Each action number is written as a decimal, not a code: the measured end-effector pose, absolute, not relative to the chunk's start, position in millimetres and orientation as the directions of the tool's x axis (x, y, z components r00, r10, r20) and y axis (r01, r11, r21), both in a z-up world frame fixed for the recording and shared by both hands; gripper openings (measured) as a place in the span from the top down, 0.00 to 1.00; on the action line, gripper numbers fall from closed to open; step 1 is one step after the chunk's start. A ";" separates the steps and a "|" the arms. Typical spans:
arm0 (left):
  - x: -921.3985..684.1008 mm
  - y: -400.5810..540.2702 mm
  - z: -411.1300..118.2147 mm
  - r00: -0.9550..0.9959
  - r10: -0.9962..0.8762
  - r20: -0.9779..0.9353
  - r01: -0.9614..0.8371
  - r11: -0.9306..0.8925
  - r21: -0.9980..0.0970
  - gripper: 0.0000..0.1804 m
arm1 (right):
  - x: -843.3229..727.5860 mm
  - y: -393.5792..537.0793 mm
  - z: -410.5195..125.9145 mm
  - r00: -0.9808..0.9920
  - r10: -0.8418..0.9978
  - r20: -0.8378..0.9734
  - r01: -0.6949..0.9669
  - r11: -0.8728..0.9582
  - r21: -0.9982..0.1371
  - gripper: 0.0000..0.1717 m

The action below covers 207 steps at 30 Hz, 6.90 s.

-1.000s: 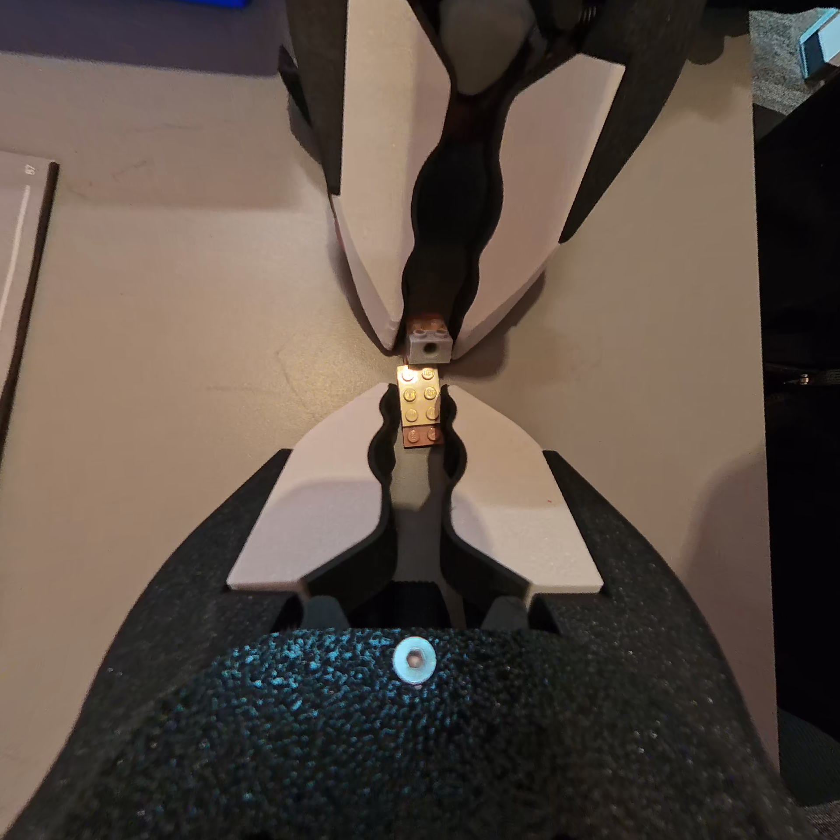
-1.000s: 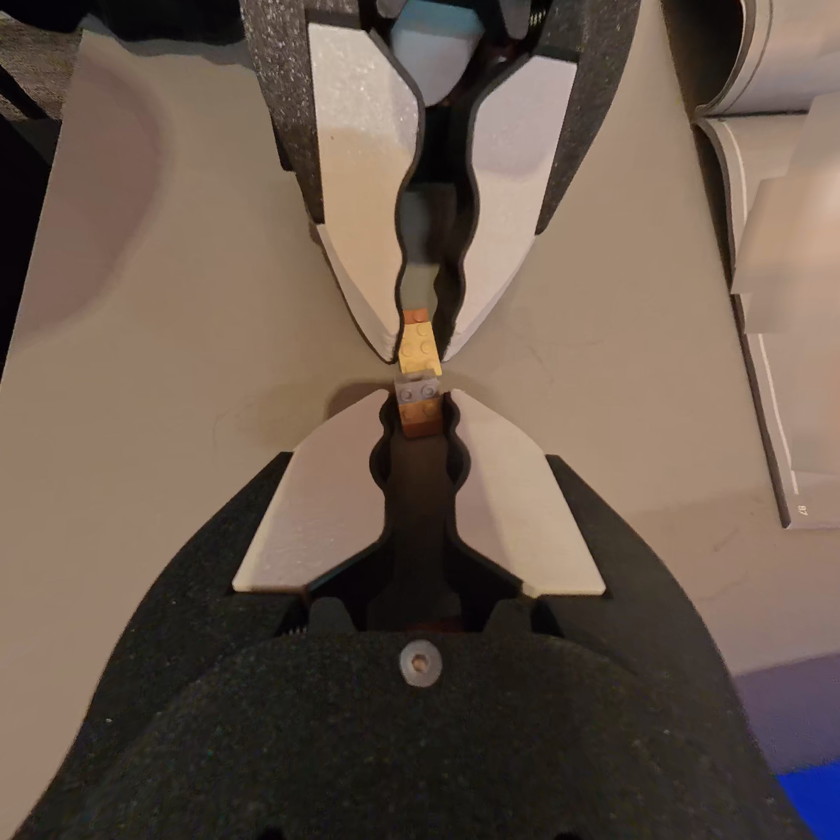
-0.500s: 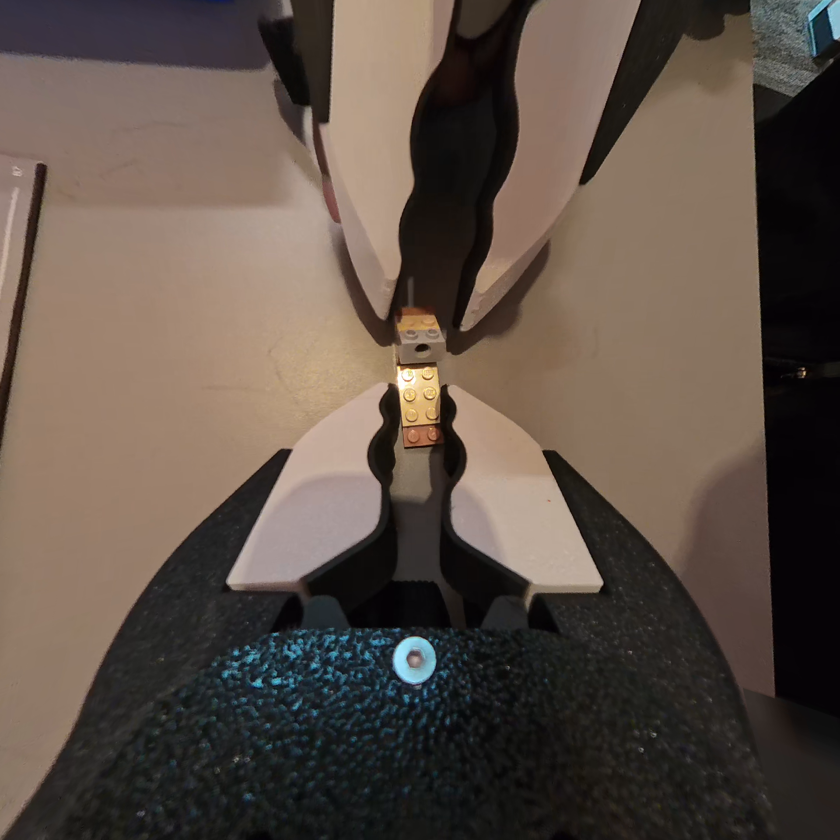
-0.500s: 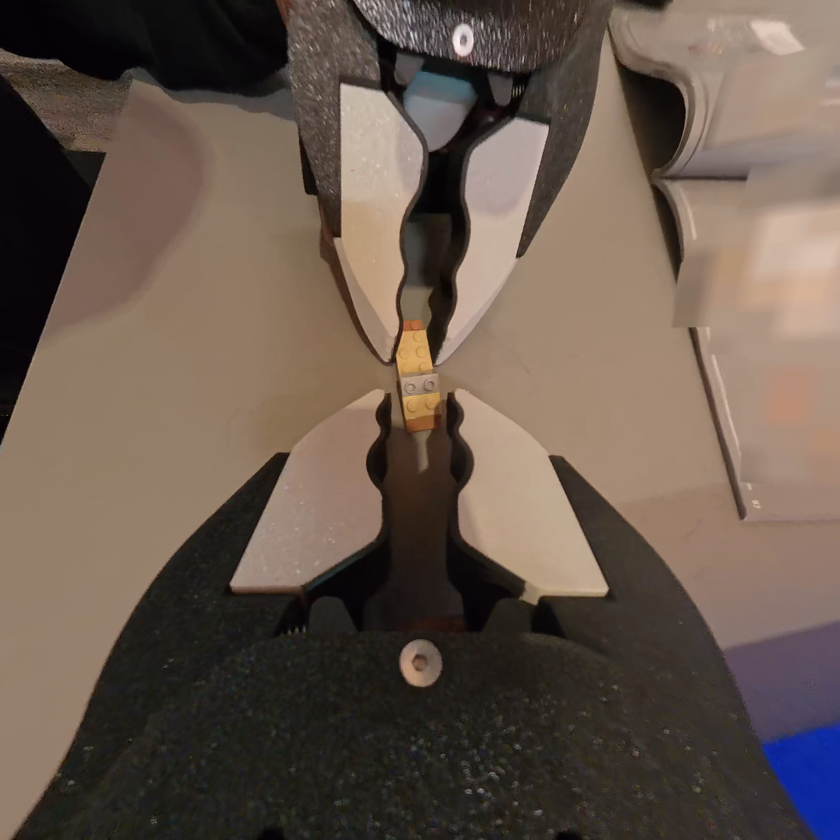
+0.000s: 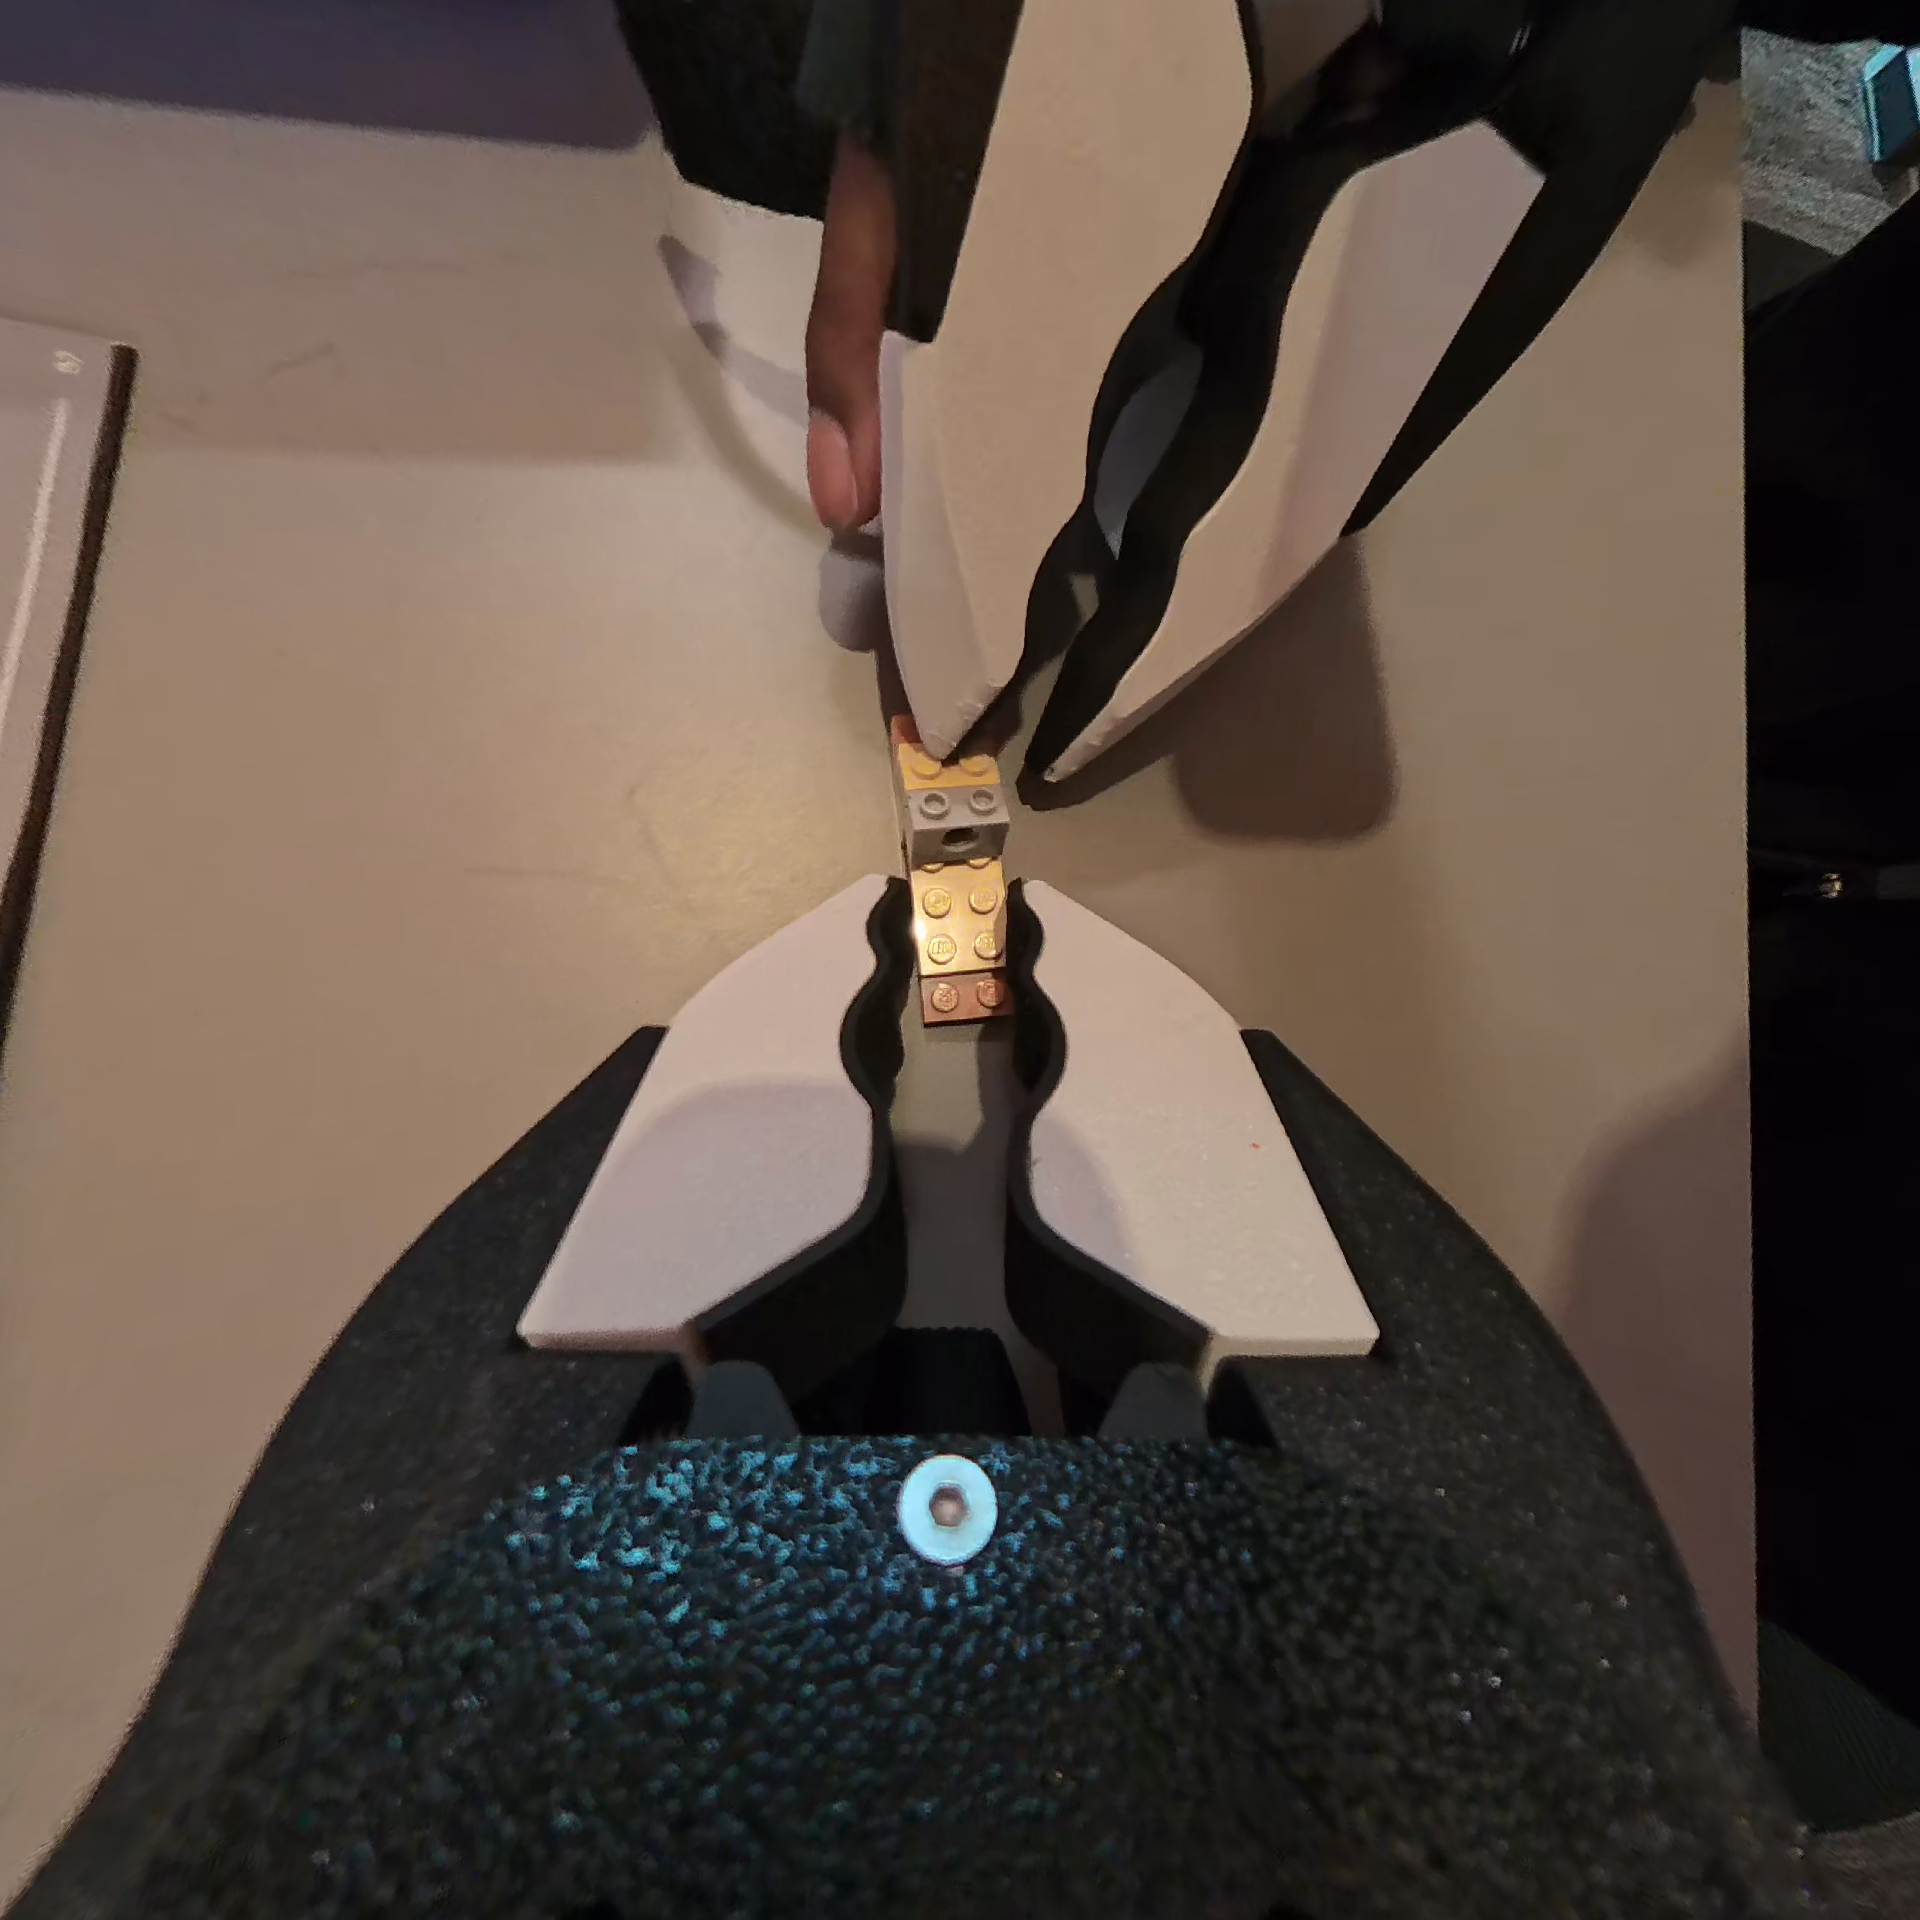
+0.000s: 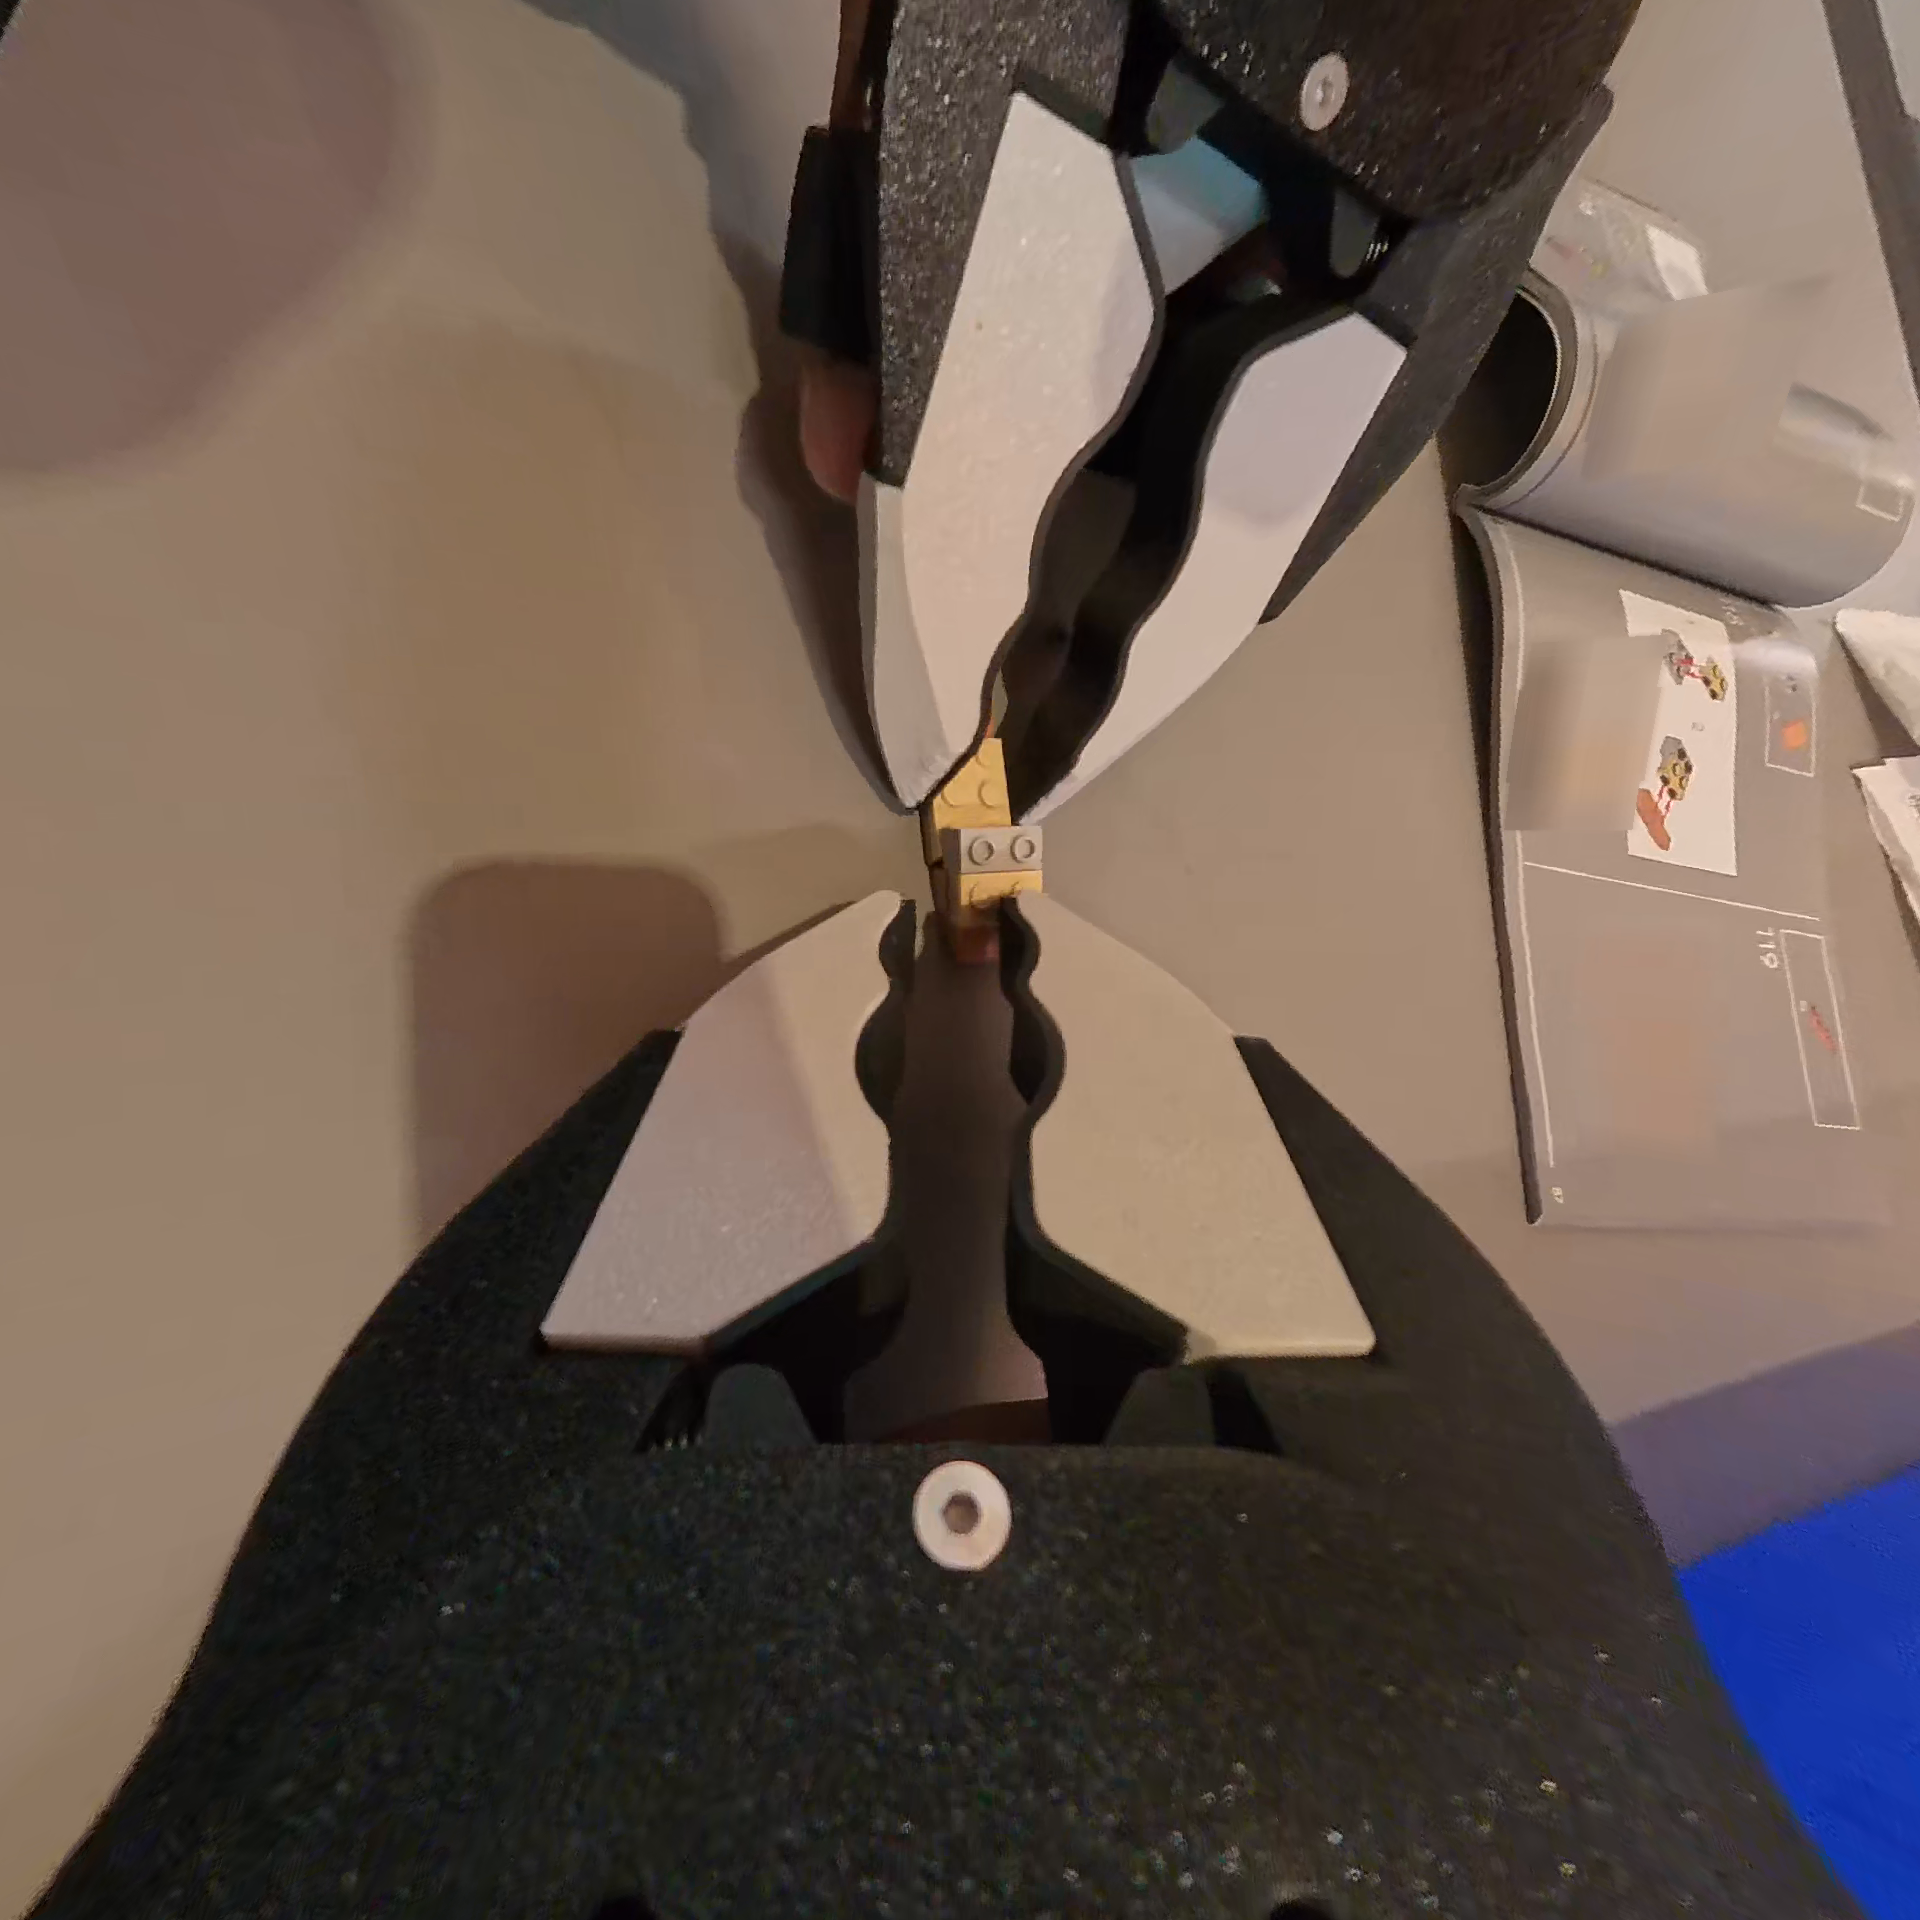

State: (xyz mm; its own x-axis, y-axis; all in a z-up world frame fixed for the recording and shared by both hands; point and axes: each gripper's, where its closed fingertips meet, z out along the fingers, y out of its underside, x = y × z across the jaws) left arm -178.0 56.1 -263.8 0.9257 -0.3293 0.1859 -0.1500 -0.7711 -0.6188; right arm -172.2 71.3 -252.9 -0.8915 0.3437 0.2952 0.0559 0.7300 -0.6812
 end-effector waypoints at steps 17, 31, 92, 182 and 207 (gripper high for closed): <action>-193.5 55.3 -250.3 0.903 -0.425 -0.057 -0.351 -0.655 -0.669 0.84 | -182.6 82.3 -246.7 -0.882 0.457 0.110 0.213 0.598 -0.772 0.85; -179.5 76.7 -256.9 0.736 -0.560 -0.381 -0.656 -0.449 -0.607 0.88 | -194.9 87.5 -178.4 -0.710 0.574 -0.408 0.480 -0.028 -0.877 0.81; -176.7 79.9 -167.0 0.628 -0.484 0.609 0.475 -0.381 -0.793 0.90 | -186.7 72.0 -167.8 -0.677 0.638 0.368 -0.150 0.370 -0.917 0.88; -155.4 59.6 -220.5 0.666 -0.374 0.645 0.275 -0.681 -0.679 0.91 | -161.5 72.5 -210.0 -0.793 0.405 0.455 -0.195 0.539 -0.819 0.91; -163.7 62.1 -207.7 0.749 -0.431 0.504 0.200 -0.578 -0.791 0.86 | -173.2 72.7 -208.3 -0.776 0.502 0.383 -0.085 0.518 -0.851 0.95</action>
